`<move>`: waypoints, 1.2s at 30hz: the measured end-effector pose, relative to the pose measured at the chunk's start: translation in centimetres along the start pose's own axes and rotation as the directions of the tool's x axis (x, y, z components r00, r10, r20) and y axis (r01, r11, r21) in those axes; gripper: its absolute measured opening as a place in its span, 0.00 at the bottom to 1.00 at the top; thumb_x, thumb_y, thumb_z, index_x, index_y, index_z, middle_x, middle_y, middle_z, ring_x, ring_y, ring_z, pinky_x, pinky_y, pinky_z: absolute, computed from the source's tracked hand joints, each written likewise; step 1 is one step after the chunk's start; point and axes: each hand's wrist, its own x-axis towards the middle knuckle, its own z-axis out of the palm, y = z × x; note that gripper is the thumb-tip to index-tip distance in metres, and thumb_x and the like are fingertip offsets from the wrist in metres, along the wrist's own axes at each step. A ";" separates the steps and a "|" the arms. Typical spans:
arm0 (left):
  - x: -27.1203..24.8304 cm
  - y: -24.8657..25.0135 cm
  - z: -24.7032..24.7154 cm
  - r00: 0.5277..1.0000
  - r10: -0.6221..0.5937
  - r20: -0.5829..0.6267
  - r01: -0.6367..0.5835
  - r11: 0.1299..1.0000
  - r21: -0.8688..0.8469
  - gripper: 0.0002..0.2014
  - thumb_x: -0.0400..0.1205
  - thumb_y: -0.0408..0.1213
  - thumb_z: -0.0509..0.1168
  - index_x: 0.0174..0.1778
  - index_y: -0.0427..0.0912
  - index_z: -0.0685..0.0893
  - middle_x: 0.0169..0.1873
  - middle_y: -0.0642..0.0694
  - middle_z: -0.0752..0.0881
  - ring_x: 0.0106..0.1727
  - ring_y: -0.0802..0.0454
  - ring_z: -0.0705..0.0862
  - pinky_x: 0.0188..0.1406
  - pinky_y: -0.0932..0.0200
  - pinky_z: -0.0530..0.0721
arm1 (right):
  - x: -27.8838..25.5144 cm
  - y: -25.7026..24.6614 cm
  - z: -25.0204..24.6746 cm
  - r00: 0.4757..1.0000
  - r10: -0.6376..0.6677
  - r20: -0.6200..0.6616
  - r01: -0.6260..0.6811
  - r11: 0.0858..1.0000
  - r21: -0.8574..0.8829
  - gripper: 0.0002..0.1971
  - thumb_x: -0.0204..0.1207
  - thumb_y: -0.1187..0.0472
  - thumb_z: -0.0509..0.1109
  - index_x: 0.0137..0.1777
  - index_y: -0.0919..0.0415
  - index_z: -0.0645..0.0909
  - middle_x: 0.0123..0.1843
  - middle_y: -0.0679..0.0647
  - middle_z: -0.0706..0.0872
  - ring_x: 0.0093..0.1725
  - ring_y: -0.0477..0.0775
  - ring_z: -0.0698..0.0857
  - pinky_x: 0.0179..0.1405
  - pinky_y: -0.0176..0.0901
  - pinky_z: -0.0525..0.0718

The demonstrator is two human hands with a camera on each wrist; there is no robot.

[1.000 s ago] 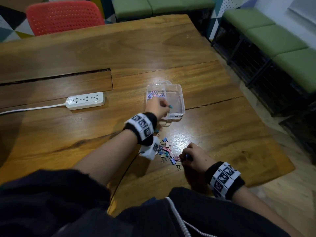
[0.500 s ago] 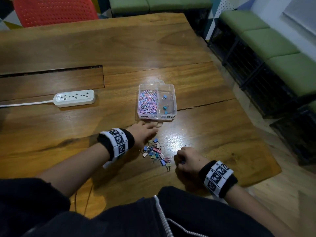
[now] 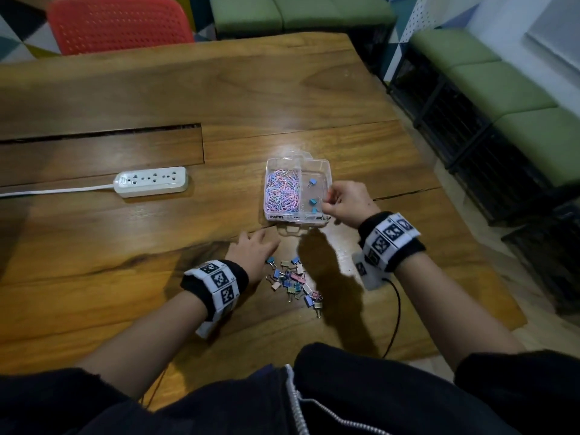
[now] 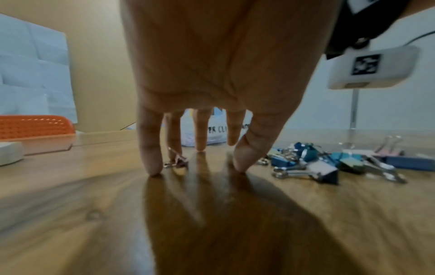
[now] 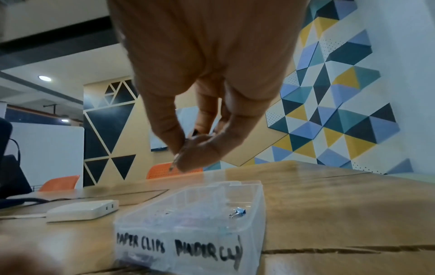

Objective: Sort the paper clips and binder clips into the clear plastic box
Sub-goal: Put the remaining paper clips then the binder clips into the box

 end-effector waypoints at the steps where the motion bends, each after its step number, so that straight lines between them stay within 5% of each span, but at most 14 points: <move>1: 0.0 0.3 0.3 1.000 0.022 0.014 -0.022 1.000 0.017 0.31 0.82 0.35 0.57 0.79 0.57 0.55 0.80 0.43 0.56 0.76 0.35 0.62 0.69 0.40 0.75 | 0.7 -0.2 0.1 0.999 0.000 -0.047 0.000 1.000 0.002 0.08 0.74 0.68 0.67 0.35 0.60 0.74 0.38 0.53 0.79 0.31 0.45 0.78 0.25 0.28 0.80; 3: -0.3 0.9 0.9 0.998 0.062 0.021 -0.062 0.997 0.040 0.31 0.82 0.30 0.56 0.79 0.56 0.57 0.80 0.43 0.57 0.75 0.36 0.62 0.68 0.42 0.75 | 1.5 -0.5 0.6 0.992 -0.014 -0.124 0.010 0.999 -0.034 0.04 0.76 0.65 0.65 0.44 0.65 0.78 0.46 0.58 0.82 0.37 0.48 0.79 0.32 0.31 0.79; 7: -1.2 1.3 1.8 0.996 0.085 0.035 -0.085 0.996 0.004 0.31 0.81 0.25 0.56 0.78 0.53 0.60 0.79 0.41 0.58 0.75 0.35 0.61 0.69 0.44 0.76 | 0.2 0.4 2.6 0.992 -0.082 -0.098 0.063 0.982 -0.180 0.12 0.78 0.62 0.62 0.59 0.62 0.76 0.58 0.53 0.77 0.52 0.48 0.76 0.52 0.37 0.76; 12: -2.3 1.3 2.5 0.993 0.100 -0.063 -0.103 0.993 -0.050 0.24 0.81 0.31 0.60 0.74 0.48 0.68 0.74 0.41 0.67 0.74 0.40 0.65 0.69 0.49 0.75 | -3.8 2.7 7.0 0.948 -0.180 0.264 0.261 0.912 -0.315 0.22 0.74 0.65 0.65 0.69 0.53 0.73 0.72 0.54 0.72 0.69 0.55 0.69 0.72 0.48 0.70; 17: -2.8 1.2 2.4 0.991 0.090 -0.101 -0.108 0.977 -0.183 0.13 0.83 0.35 0.58 0.64 0.42 0.76 0.61 0.43 0.75 0.62 0.47 0.75 0.61 0.55 0.78 | -4.8 3.4 8.3 0.915 -0.193 0.354 0.336 0.851 -0.404 0.20 0.76 0.62 0.64 0.68 0.51 0.74 0.71 0.52 0.73 0.66 0.55 0.68 0.68 0.47 0.70; 21: -2.7 1.2 2.0 0.995 0.058 -0.077 -0.082 0.935 -0.346 0.15 0.80 0.32 0.60 0.63 0.43 0.75 0.62 0.44 0.75 0.64 0.47 0.73 0.63 0.56 0.77 | -5.2 3.6 8.4 0.915 -0.229 0.332 0.348 0.865 -0.362 0.14 0.75 0.64 0.65 0.60 0.59 0.82 0.65 0.55 0.77 0.64 0.54 0.72 0.66 0.44 0.72; 24: -2.9 1.6 1.7 0.991 0.136 0.021 -0.123 0.942 -0.311 0.29 0.78 0.39 0.64 0.76 0.47 0.65 0.70 0.45 0.68 0.71 0.46 0.66 0.69 0.53 0.74 | -5.2 3.8 8.6 0.942 -0.158 0.297 0.256 0.908 -0.330 0.12 0.75 0.64 0.66 0.57 0.63 0.82 0.60 0.58 0.75 0.60 0.56 0.75 0.64 0.43 0.74; 26: -3.1 2.1 1.7 0.986 0.162 0.029 -0.154 0.970 -0.187 0.28 0.79 0.43 0.63 0.76 0.48 0.65 0.72 0.44 0.67 0.72 0.45 0.65 0.69 0.52 0.75 | -5.1 3.9 8.7 0.957 -0.090 0.277 0.167 0.948 -0.270 0.11 0.73 0.65 0.68 0.55 0.65 0.82 0.55 0.56 0.73 0.57 0.57 0.77 0.61 0.41 0.77; 33: -3.2 2.8 1.8 0.997 0.073 0.027 -0.062 0.957 -0.284 0.15 0.79 0.31 0.62 0.62 0.42 0.75 0.61 0.42 0.72 0.60 0.46 0.74 0.60 0.56 0.76 | -4.5 3.4 7.1 0.948 0.109 0.299 -0.070 0.988 -0.140 0.07 0.68 0.67 0.73 0.45 0.62 0.80 0.42 0.45 0.71 0.39 0.40 0.74 0.34 0.26 0.73; 36: -3.1 2.7 1.5 0.998 0.043 0.045 -0.025 0.940 -0.341 0.10 0.76 0.30 0.64 0.53 0.42 0.77 0.52 0.46 0.71 0.53 0.49 0.75 0.55 0.57 0.78 | -3.2 2.2 5.3 0.969 0.069 0.236 -0.056 0.996 -0.062 0.06 0.69 0.69 0.71 0.39 0.59 0.77 0.41 0.48 0.76 0.42 0.48 0.79 0.37 0.30 0.77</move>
